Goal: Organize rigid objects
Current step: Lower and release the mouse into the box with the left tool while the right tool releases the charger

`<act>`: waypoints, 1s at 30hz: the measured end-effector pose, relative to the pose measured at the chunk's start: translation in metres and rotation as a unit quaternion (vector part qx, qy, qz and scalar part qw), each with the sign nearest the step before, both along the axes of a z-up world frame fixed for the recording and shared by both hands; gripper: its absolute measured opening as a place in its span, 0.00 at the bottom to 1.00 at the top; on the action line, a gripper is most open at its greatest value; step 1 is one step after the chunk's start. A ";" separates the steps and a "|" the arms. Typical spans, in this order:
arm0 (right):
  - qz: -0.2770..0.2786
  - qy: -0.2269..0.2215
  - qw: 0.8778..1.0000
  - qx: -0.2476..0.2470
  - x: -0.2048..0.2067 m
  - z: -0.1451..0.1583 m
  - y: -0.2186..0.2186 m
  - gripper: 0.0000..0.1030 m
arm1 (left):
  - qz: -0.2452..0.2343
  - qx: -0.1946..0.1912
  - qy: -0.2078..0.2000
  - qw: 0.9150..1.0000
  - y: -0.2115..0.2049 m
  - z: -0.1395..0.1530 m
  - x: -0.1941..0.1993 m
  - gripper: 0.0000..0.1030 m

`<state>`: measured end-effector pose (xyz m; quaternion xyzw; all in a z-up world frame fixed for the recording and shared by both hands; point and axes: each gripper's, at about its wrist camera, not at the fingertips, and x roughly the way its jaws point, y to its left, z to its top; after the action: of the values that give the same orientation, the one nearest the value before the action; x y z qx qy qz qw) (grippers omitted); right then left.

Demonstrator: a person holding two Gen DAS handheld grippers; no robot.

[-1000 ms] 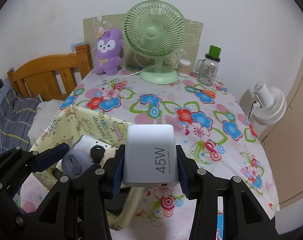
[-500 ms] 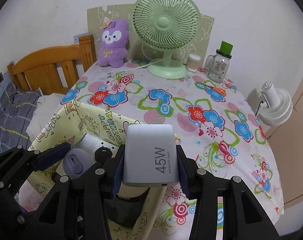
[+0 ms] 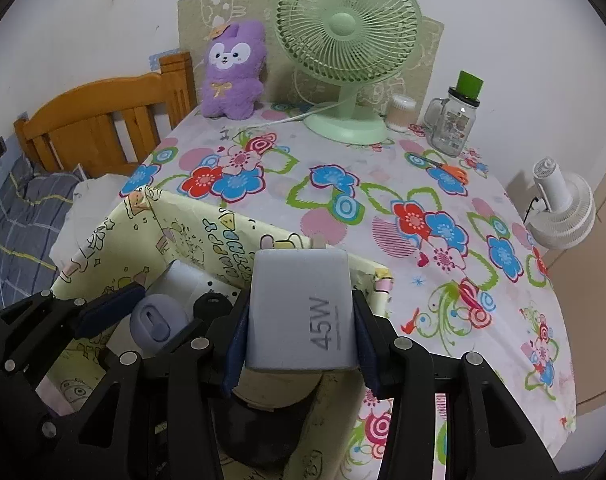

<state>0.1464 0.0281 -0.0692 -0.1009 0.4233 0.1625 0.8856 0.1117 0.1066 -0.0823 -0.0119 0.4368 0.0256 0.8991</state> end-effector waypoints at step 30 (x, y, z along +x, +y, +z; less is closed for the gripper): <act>0.056 0.033 0.997 0.050 -0.001 -0.008 0.006 0.68 | 0.011 -0.008 0.006 1.000 -0.005 0.004 -0.016 0.85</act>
<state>0.1449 0.0342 -0.0772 -0.0749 0.4374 0.2358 0.8645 0.0959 0.1014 -0.0778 -0.0237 0.4422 0.0323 0.8960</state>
